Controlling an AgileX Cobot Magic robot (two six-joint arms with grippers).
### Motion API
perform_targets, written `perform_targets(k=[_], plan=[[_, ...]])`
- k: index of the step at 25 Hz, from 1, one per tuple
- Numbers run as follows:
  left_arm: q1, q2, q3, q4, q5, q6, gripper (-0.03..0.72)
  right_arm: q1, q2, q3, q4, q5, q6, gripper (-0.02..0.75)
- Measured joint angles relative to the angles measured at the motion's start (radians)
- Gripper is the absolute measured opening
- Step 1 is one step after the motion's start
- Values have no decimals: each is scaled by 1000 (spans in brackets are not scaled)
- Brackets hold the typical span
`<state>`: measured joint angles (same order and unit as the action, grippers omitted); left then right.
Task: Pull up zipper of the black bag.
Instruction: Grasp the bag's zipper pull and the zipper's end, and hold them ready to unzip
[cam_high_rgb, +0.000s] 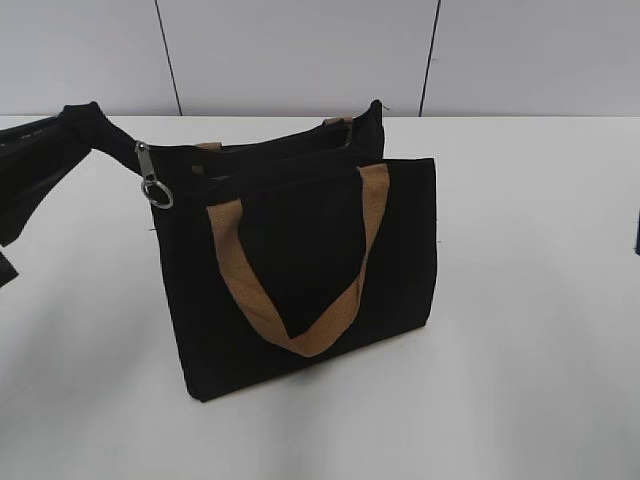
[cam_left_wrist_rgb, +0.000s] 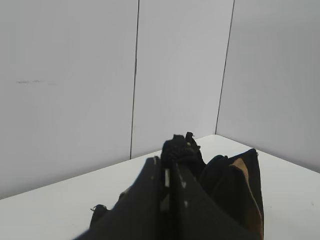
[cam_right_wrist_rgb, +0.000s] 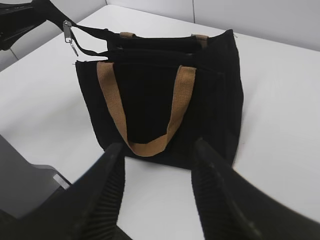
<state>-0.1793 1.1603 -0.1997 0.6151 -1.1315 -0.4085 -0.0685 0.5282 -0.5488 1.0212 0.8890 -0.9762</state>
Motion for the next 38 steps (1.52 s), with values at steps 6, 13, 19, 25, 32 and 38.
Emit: perform_targets(k=[6,13,19,25,32,38], plan=[[0,0,0,1,-2,-11,11,0,138,0,143,0,-165,340],[0,0,0,1,1,-15,11,21,279,-2,201,-11,-324,340],[0,0,0,-1,12,-15,11,219,433,-79,183,-127,-344,340],[0,-1,0,-1,17,-15,11,457,571,-153,174,-257,-307,340],[0,-1,0,-1,17,-15,11,689,753,-247,174,-397,-296,340],[0,-1,0,-1,17,-15,11,795,895,-341,174,-426,-294,340]])
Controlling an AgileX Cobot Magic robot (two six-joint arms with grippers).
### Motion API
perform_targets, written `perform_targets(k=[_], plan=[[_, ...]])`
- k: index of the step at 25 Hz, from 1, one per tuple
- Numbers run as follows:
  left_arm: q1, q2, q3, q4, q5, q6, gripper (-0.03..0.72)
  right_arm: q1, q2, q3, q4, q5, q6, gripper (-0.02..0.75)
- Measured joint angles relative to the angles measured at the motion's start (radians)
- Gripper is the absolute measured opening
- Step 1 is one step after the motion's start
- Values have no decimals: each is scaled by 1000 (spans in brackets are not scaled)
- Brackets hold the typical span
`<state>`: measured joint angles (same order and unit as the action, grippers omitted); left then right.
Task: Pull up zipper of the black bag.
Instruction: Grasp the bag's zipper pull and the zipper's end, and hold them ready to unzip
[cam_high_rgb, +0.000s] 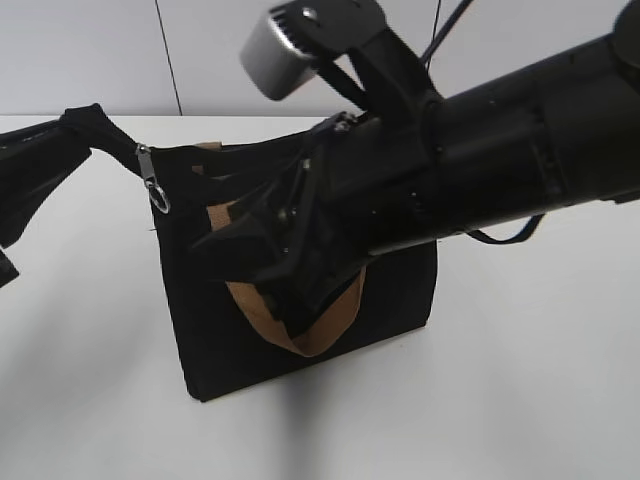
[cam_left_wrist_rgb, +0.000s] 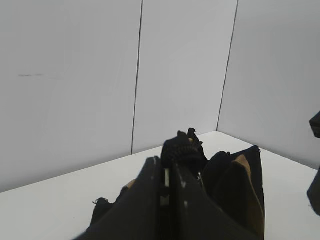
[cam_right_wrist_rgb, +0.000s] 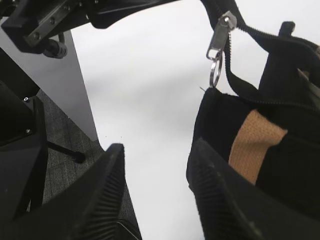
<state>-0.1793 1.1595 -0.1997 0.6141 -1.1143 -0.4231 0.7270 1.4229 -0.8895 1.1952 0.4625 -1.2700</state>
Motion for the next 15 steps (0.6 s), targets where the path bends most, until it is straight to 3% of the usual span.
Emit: perform_targets(k=[15], plan=[[0,0,0,0,-2,0,11,32,226,-192,-6,-17,1,340]])
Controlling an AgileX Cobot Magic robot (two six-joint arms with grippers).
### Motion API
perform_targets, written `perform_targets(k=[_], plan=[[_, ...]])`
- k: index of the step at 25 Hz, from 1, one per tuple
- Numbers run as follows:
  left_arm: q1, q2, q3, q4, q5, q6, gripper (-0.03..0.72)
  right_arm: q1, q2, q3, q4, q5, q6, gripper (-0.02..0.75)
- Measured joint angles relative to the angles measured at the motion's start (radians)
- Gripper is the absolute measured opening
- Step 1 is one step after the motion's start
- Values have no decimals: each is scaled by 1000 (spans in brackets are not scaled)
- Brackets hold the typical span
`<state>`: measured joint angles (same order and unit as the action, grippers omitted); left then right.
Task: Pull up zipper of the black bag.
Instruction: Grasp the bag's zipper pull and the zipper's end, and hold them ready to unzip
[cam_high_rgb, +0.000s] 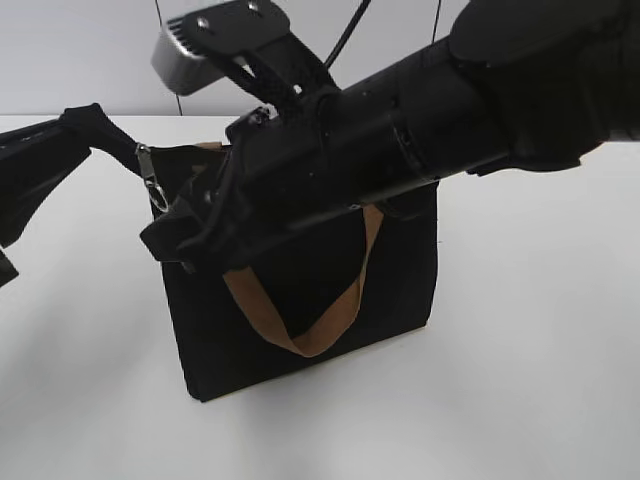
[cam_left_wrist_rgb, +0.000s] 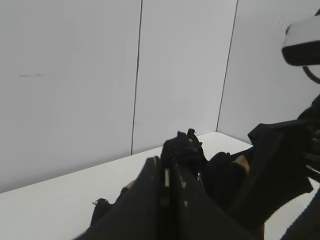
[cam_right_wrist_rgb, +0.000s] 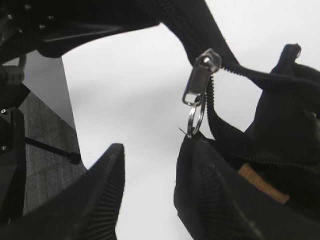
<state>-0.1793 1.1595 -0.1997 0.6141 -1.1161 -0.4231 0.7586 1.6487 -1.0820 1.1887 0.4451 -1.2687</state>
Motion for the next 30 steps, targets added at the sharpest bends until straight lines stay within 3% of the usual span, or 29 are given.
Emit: perform_targets(k=[18,30], plan=[[0,0,0,0,-2,0,11,0,32,-1,12,-57,-2,340],[0,0,0,1,-34,-11,11,0,32,-1,97,-62,-16,340]])
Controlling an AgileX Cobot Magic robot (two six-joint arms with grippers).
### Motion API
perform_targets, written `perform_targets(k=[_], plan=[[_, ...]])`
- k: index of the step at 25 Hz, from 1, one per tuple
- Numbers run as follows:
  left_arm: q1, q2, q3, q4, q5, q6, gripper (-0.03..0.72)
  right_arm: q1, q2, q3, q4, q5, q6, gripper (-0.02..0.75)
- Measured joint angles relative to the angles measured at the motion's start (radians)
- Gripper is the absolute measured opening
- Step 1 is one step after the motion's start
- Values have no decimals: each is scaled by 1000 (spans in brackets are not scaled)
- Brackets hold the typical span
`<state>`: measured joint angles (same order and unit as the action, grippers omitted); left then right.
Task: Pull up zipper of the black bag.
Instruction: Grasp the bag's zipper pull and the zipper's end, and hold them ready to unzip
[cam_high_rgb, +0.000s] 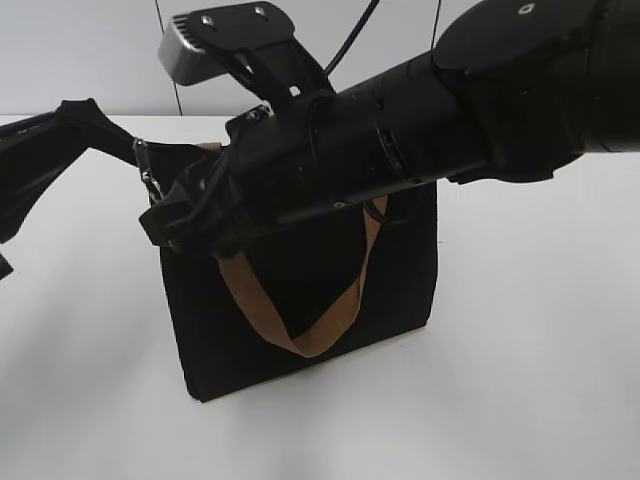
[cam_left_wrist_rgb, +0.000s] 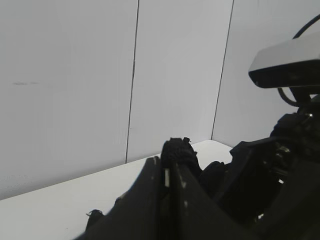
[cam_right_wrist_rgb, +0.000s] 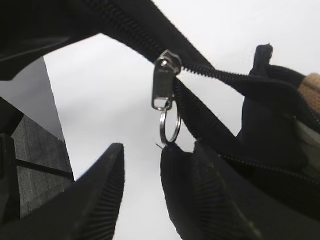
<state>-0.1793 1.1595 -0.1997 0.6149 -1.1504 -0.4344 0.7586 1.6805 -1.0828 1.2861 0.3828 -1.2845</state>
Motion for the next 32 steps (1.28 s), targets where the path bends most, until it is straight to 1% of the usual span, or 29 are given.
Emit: perform_targets(k=[8,12,15,20,27,30,32], plan=[[0,0,0,2,-2,-4,11,4,0,0,63,-20,-20,340],[0,0,0,3,-2,-4,11,31,12,0,91,-58,-50,340],[0,0,0,3,-2,-4,11,49,31,0,94,-58,-66,340],[0,0,0,3,-2,-4,10,50,33,-3,96,-76,-71,340],[0,0,0,4,-3,-6,10,50,33,-48,98,-93,-71,340],[0,0,0,4,-3,-7,10,50,36,-48,98,-95,-72,314],[0,0,0,4,-3,-7,10,50,42,-48,98,-96,-72,273]])
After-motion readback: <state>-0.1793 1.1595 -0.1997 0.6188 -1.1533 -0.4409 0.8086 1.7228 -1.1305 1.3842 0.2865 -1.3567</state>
